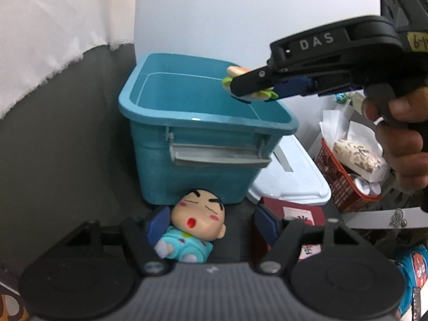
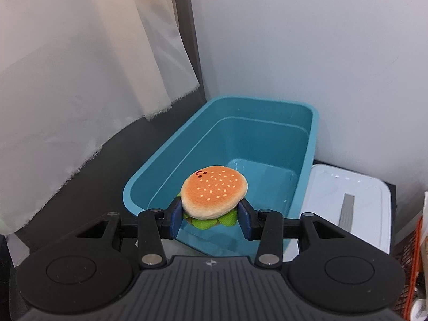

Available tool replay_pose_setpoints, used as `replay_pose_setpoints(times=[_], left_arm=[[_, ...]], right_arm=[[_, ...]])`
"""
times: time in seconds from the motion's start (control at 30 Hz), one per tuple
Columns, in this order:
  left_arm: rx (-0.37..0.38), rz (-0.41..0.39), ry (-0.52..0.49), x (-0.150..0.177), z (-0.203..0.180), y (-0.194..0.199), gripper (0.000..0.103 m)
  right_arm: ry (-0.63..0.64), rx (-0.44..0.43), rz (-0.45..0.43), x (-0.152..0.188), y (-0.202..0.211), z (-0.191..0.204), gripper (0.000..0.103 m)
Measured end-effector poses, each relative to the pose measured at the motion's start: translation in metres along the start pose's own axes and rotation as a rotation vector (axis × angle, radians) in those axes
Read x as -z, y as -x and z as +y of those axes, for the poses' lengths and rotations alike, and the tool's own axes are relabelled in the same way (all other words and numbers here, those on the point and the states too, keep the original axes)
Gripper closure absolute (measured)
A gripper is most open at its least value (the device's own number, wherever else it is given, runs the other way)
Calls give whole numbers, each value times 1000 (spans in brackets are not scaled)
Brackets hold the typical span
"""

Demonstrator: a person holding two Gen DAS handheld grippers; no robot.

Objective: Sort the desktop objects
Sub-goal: 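Lower the hamburger into the teal bin and open the right tool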

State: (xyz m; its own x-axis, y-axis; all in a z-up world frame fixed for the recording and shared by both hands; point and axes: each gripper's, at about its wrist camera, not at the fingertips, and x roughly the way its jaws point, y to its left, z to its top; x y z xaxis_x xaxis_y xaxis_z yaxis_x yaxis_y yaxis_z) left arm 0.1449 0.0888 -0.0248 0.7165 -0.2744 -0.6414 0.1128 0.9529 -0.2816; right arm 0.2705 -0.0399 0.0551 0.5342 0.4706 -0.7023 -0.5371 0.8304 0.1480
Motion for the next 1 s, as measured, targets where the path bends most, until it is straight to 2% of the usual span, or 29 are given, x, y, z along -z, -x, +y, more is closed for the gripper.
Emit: replay_pose_setpoints(times=[0.33, 0.63, 1.0], left_arm=[[5, 23, 8, -1, 3, -8, 30], [-9, 25, 19, -1, 5, -8, 30], [-20, 38, 43, 1, 12, -16, 30]], right_arm=[[-76, -21, 130, -7, -42, -5, 56], [-78, 47, 180, -16, -59, -2, 56], [-68, 76, 267, -19, -69, 0, 54]])
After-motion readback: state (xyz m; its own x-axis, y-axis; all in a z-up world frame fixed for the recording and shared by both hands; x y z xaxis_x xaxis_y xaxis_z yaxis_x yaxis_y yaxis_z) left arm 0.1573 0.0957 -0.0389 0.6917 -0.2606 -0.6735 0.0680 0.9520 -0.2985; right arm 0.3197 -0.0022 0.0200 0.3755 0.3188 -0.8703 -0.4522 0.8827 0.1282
